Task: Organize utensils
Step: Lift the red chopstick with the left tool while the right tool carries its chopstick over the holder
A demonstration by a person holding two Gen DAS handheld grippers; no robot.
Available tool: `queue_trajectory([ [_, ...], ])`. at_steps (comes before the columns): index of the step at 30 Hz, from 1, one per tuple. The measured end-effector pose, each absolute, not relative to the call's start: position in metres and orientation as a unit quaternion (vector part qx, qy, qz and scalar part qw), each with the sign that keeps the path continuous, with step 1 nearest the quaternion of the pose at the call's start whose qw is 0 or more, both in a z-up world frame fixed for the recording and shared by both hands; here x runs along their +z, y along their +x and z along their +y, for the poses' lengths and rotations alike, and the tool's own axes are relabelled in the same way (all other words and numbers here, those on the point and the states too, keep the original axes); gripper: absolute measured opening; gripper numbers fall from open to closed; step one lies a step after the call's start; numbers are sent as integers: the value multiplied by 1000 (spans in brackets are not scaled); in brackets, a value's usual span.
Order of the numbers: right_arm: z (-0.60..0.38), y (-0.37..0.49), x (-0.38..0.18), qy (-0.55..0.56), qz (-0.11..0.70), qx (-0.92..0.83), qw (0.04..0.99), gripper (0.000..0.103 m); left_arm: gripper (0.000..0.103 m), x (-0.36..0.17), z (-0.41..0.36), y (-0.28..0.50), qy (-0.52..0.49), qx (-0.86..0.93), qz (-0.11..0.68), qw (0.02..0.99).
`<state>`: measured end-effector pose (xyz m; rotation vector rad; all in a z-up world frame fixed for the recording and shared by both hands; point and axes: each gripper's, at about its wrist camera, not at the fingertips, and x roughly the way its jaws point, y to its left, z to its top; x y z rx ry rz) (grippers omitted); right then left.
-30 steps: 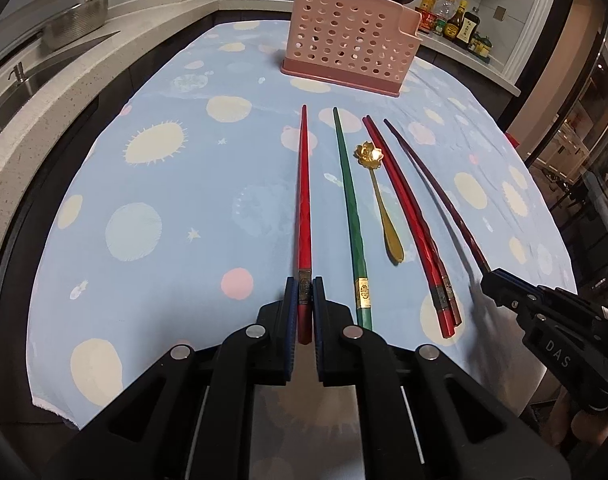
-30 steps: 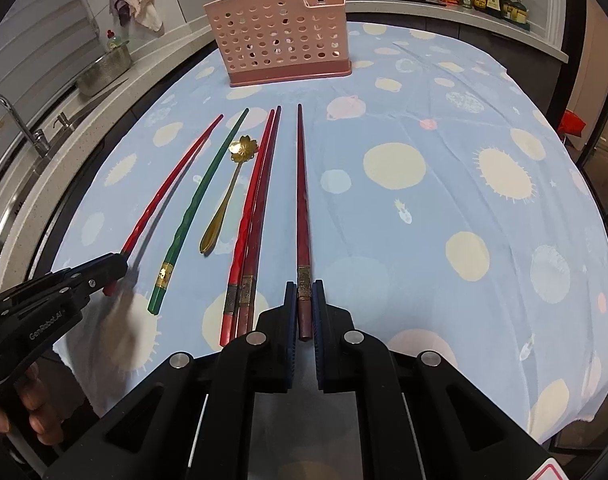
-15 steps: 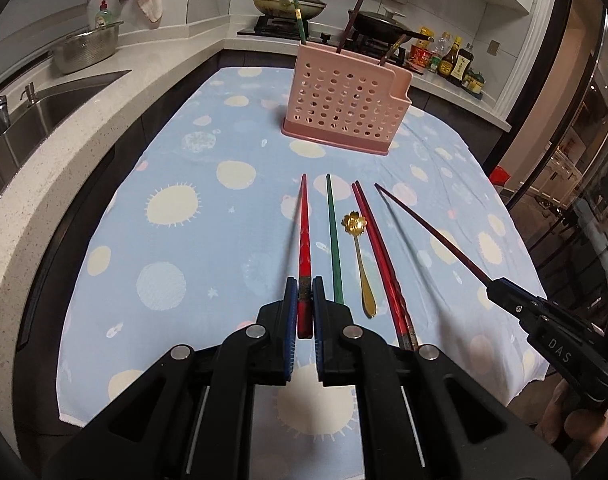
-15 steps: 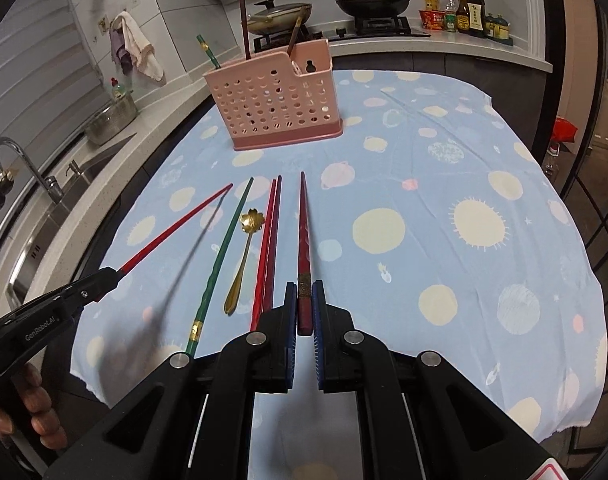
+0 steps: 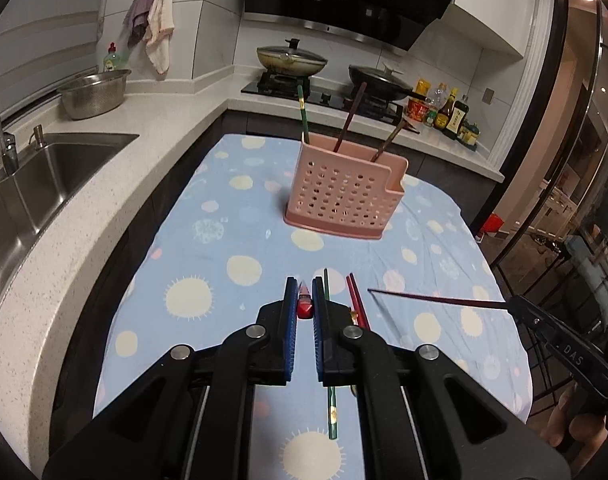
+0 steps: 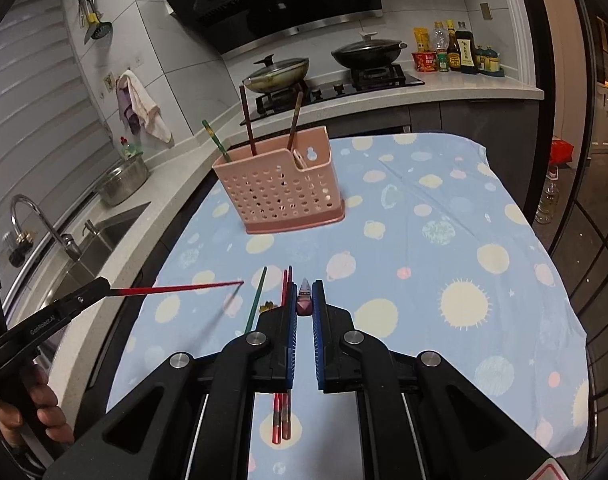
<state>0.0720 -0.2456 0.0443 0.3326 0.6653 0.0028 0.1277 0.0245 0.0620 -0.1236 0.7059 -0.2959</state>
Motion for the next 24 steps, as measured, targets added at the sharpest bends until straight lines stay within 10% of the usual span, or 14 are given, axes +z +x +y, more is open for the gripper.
queue_trajectory([
  [24,-278,163,149,201,200,23,959,7,7,176,5,220,-70,-158,213,962],
])
